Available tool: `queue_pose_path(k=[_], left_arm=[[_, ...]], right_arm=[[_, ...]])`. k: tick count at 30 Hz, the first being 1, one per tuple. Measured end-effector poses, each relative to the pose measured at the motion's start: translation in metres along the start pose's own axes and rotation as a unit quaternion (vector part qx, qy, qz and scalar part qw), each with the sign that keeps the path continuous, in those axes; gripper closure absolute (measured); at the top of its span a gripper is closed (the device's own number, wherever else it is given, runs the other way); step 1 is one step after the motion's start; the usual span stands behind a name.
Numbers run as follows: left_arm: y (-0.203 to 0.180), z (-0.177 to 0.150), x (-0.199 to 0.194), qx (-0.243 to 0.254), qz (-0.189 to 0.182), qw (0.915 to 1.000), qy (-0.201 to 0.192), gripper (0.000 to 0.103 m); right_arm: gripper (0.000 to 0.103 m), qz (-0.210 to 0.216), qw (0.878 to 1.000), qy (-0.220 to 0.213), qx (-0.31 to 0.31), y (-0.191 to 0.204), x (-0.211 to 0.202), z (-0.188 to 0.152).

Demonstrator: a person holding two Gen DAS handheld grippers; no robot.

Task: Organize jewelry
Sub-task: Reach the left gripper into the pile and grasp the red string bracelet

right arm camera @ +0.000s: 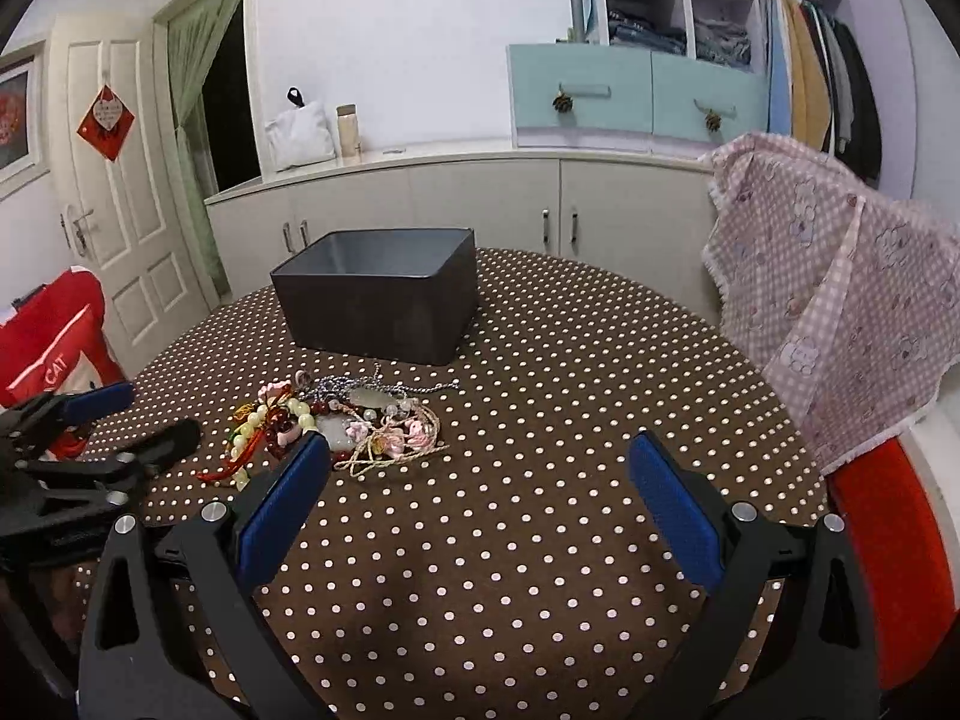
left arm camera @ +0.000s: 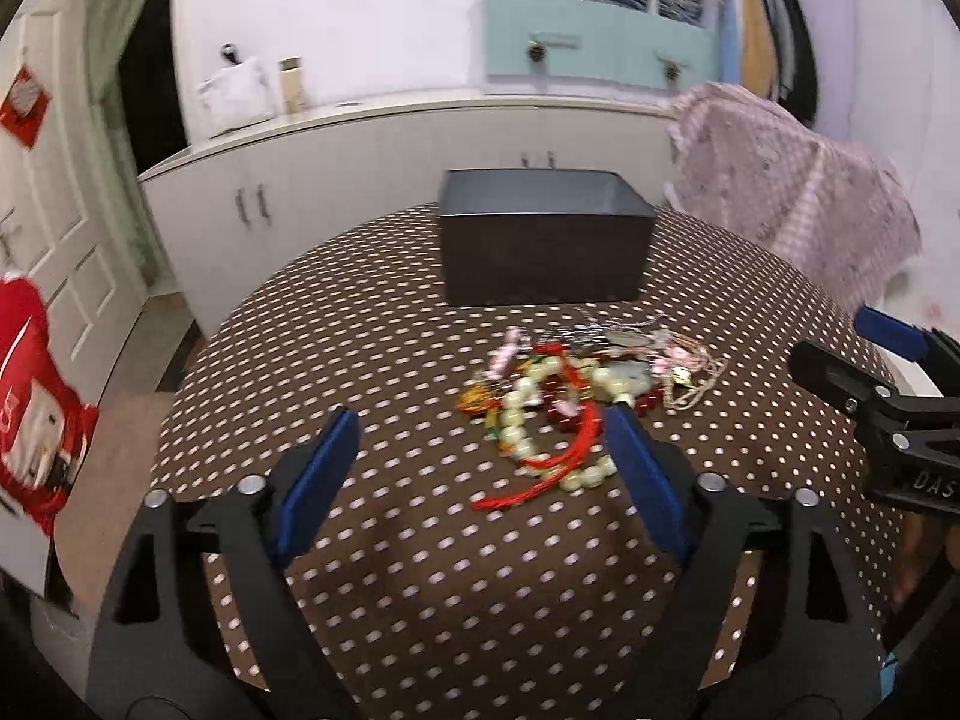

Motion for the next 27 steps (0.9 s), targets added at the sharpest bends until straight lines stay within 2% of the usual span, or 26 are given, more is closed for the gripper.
queue_pose_path(k=[2,3,7,8,9,10,11,12,13,17,22,24,26,27], left_arm=[[-0.005,0.003,0.007,0.01,-0.009,0.9998,0.012,0.04],[-0.01,0.005,0.011,0.016,-0.015,0.9996,0.017,0.043],[-0.017,0.007,0.022,0.037,-0.026,0.9983,0.036,0.046],[-0.019,0.007,0.025,0.042,-0.024,0.998,0.04,0.049],[-0.018,0.007,0.03,0.042,-0.022,0.9977,0.048,0.069],[-0.016,0.007,0.035,0.036,-0.027,0.9973,0.059,0.083],[-0.013,0.007,0.039,0.027,-0.033,0.997,0.064,0.087],[-0.009,0.007,0.04,0.018,-0.035,0.997,0.066,0.098],[-0.005,0.008,0.038,0.011,-0.035,0.9973,0.063,0.098],[0.022,0.016,0.002,-0.049,-0.074,0.996,0.005,0.098],[0.044,0.019,-0.034,-0.076,-0.06,0.9944,-0.044,0.098],[0.049,0.018,-0.039,-0.082,-0.058,0.9938,-0.047,0.098],[0.053,0.015,-0.043,-0.089,-0.058,0.9931,-0.049,0.098],[0.055,0.013,-0.043,-0.091,-0.058,0.993,-0.047,0.098]], right_arm=[[0.008,0.003,1.0,0.003,0.002,-0.001,0.001,0.0],[0.008,0.004,1.0,0.005,0.004,-0.003,0.002,0.001],[0.008,0.008,1.0,0.01,0.011,-0.003,0.004,0.0],[0.008,0.008,1.0,0.011,0.011,-0.004,0.004,0.0],[0.008,0.008,1.0,0.012,0.011,-0.002,0.005,0.0],[0.008,0.007,1.0,0.013,0.01,-0.002,0.005,0.0],[0.008,0.006,1.0,0.012,0.008,-0.002,0.005,0.0],[0.008,0.004,1.0,0.011,0.006,-0.001,0.004,0.0],[0.008,0.003,1.0,0.01,0.004,0.0,0.004,0.0],[0.008,0.005,1.0,0.012,0.0,0.004,0.004,-0.001],[0.009,0.032,0.999,0.017,-0.017,0.021,0.005,0.004],[0.016,0.042,0.998,0.019,-0.033,0.032,0.009,0.009],[0.033,0.055,0.997,0.027,-0.047,0.043,0.015,0.013],[0.037,0.065,0.996,0.033,-0.056,0.05,0.019,0.015]])
Point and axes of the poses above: each gripper's, at about its wrist camera, not at the fingertips, and x roughly the way its jaws point, y to its left, z to its top, the point moved 1 cm from there along x, roughly the way its jaws point
